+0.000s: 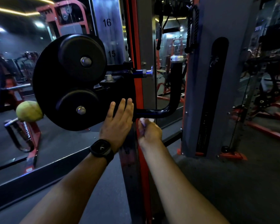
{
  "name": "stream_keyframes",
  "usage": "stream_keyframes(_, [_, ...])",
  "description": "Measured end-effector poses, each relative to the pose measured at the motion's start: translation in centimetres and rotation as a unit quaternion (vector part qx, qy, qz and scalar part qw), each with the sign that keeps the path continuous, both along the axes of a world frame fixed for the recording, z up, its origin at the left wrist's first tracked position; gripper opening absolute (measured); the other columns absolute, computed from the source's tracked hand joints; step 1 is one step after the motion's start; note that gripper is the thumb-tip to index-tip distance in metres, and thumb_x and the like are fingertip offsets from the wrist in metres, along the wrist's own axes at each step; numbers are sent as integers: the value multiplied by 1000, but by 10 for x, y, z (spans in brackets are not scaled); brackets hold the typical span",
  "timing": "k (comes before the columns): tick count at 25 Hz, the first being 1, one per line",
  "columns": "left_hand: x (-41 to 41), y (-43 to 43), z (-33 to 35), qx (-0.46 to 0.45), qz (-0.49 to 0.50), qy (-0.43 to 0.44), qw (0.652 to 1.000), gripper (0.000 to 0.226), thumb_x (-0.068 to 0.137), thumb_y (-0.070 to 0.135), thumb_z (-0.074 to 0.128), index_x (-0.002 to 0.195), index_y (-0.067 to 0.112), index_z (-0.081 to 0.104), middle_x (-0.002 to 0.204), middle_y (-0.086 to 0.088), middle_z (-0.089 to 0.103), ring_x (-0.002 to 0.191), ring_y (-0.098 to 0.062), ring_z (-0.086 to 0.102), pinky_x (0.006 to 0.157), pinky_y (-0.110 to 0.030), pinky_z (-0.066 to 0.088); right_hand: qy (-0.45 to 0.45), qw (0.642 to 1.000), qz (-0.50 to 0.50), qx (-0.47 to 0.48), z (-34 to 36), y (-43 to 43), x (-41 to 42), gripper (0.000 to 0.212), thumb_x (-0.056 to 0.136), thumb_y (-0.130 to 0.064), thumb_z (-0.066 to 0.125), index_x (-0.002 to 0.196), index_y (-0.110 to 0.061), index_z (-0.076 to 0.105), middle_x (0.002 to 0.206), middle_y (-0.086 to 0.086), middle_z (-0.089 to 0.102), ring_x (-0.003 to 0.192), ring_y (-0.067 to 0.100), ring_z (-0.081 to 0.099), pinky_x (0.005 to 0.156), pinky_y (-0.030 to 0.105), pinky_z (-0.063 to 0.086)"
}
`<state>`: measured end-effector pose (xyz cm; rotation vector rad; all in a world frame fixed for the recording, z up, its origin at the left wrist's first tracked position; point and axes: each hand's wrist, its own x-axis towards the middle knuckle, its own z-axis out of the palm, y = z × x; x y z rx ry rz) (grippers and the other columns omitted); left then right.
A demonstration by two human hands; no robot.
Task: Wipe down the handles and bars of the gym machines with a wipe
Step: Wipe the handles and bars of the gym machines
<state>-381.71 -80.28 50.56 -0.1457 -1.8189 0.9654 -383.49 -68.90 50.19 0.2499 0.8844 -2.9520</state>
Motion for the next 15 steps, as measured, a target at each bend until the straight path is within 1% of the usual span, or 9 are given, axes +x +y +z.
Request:
stream_keyframes(1, [0, 0, 0, 3, -1, -2, 1000, 65, 94, 42, 51, 146, 6, 38, 154, -12, 37, 140, -29, 37, 116, -54, 1, -1, 1000, -21, 21, -1, 2, -2, 38, 93, 11, 41, 65, -14, 44, 60, -3, 46, 55, 5, 47, 57, 18, 49])
stream_keyframes(2, [1, 0, 0, 7, -2, -5, 1000, 65, 94, 41, 51, 146, 5, 37, 154, -13, 36, 140, -29, 36, 116, -54, 0, 0, 1000, -28, 5, -2, 2, 0, 37, 92, 12, 41, 66, -14, 46, 62, -2, 47, 58, 6, 48, 56, 16, 49])
stream_keyframes(4, [1, 0, -1, 14, -4, -9, 1000, 65, 94, 39, 51, 147, 4, 34, 154, -14, 35, 141, -30, 34, 116, -54, 0, 5, 998, -18, -65, 2, 0, 6, 36, 89, 13, 39, 64, -11, 44, 61, 2, 45, 58, 11, 46, 49, 16, 47])
stream_keyframes(5, [1, 0, -1, 15, -5, -11, 1000, 66, 95, 38, 51, 147, 3, 33, 155, -14, 34, 142, -31, 33, 116, -54, 0, 2, 995, -20, -101, 3, 0, 6, 36, 89, 15, 37, 64, -9, 44, 61, 3, 46, 60, 13, 47, 52, 17, 49])
stream_keyframes(8, [2, 1, -2, 19, -4, -14, 1000, 66, 94, 40, 49, 147, 4, 33, 154, -13, 35, 142, -30, 33, 116, -55, 0, -19, 988, -58, -144, 4, 6, 0, 36, 93, 15, 33, 69, -8, 48, 61, 4, 50, 63, 14, 50, 77, 25, 52])
stream_keyframes(9, [2, 2, -2, 23, -7, -10, 1000, 66, 93, 41, 49, 147, 4, 34, 154, -13, 36, 141, -30, 34, 117, -55, -1, -14, 988, -69, -140, 3, 11, 0, 35, 93, 13, 32, 71, -7, 49, 64, 5, 51, 65, 14, 51, 80, 25, 51])
stream_keyframes(10, [0, 2, -3, 29, -13, -9, 999, 67, 93, 42, 50, 146, 4, 34, 153, -12, 37, 141, -30, 35, 117, -55, -1, -14, 987, -79, -139, 3, 15, 0, 34, 93, 13, 31, 74, -7, 50, 68, 6, 50, 64, 14, 51, 77, 23, 51])
stream_keyframes(13, [-1, 6, -6, 50, -20, -21, 998, 70, 93, 44, 53, 147, 5, 33, 154, -13, 36, 142, -31, 33, 117, -56, -5, -9, 989, -108, -102, 0, 29, -5, 38, 88, 14, 27, 85, -10, 57, 67, 1, 45, 51, 7, 42, 43, 12, 37])
stream_keyframes(15, [-1, 7, -7, 56, -17, -18, 998, 72, 92, 44, 53, 148, 5, 32, 154, -13, 35, 142, -31, 31, 116, -56, -7, 7, 989, -128, -74, 3, 42, -2, 39, 91, 12, 33, 98, -12, 62, 67, -2, 48, 51, 4, 41, 37, 12, 33])
